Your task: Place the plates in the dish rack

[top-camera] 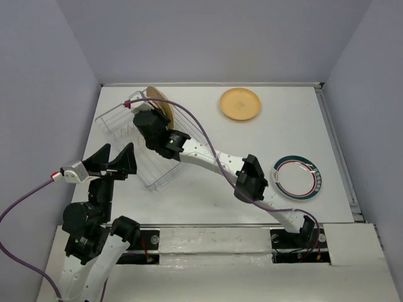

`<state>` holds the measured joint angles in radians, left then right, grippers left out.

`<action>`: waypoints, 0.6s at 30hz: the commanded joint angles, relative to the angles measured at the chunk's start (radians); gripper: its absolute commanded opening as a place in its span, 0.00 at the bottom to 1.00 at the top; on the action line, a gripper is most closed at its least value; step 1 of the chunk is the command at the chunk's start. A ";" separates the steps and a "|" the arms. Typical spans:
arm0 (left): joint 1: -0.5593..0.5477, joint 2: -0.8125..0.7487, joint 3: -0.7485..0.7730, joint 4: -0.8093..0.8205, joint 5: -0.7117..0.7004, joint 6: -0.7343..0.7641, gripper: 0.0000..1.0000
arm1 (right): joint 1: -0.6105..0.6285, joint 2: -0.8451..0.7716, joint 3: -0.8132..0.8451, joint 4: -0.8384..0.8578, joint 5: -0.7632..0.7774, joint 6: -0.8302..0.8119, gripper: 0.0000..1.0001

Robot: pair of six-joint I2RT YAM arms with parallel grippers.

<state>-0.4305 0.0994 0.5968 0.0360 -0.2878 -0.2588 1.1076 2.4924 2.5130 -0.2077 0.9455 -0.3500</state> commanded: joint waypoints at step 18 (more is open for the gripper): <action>0.003 -0.009 0.006 0.041 -0.004 0.016 0.99 | 0.005 -0.113 -0.051 0.139 -0.115 0.155 0.70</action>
<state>-0.4305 0.0994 0.5968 0.0360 -0.2878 -0.2584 1.1076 2.5057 2.4989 -0.1459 0.8715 -0.2707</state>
